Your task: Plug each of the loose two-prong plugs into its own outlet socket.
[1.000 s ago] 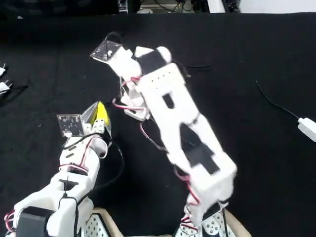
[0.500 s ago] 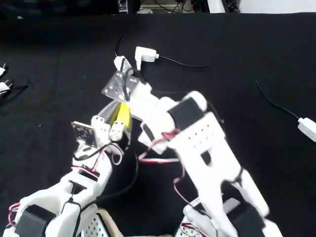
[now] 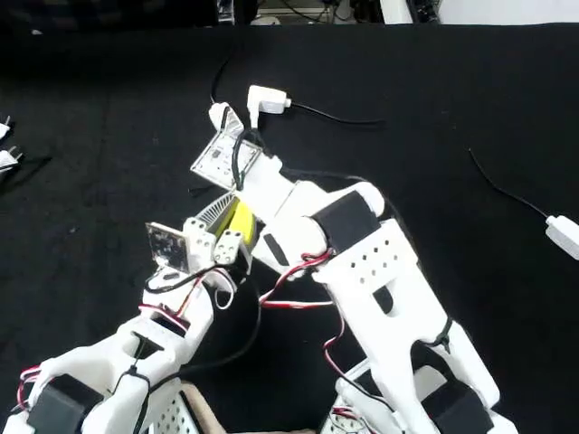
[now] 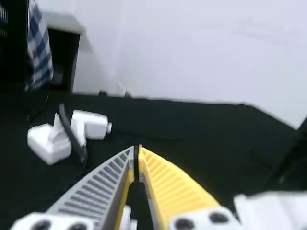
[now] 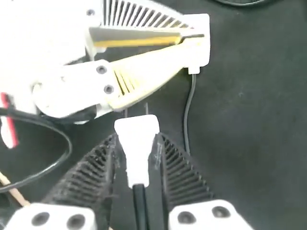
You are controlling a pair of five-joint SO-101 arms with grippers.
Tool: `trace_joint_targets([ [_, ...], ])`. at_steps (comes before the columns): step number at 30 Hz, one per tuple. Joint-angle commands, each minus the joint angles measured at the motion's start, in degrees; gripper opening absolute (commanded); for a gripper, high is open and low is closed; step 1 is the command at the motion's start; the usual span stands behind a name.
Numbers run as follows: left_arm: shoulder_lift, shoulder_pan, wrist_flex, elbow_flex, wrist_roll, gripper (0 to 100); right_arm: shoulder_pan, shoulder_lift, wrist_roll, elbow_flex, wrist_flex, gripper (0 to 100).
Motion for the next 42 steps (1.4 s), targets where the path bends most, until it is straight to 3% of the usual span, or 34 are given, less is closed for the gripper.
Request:
trace_joint_targets([
  [1,-0.3,0.7,3.2,1.0,0.4,3,-0.8,-0.7,-1.1,-1.4,-1.4,1.2],
  [12,-0.2,0.0,3.6,1.0,0.6,3,-0.6,11.8,-3.9,-9.8,-2.8,1.2],
  [42,-0.1,0.6,3.7,1.0,0.3,3,-5.9,12.5,-7.5,-13.8,-6.6,1.2],
])
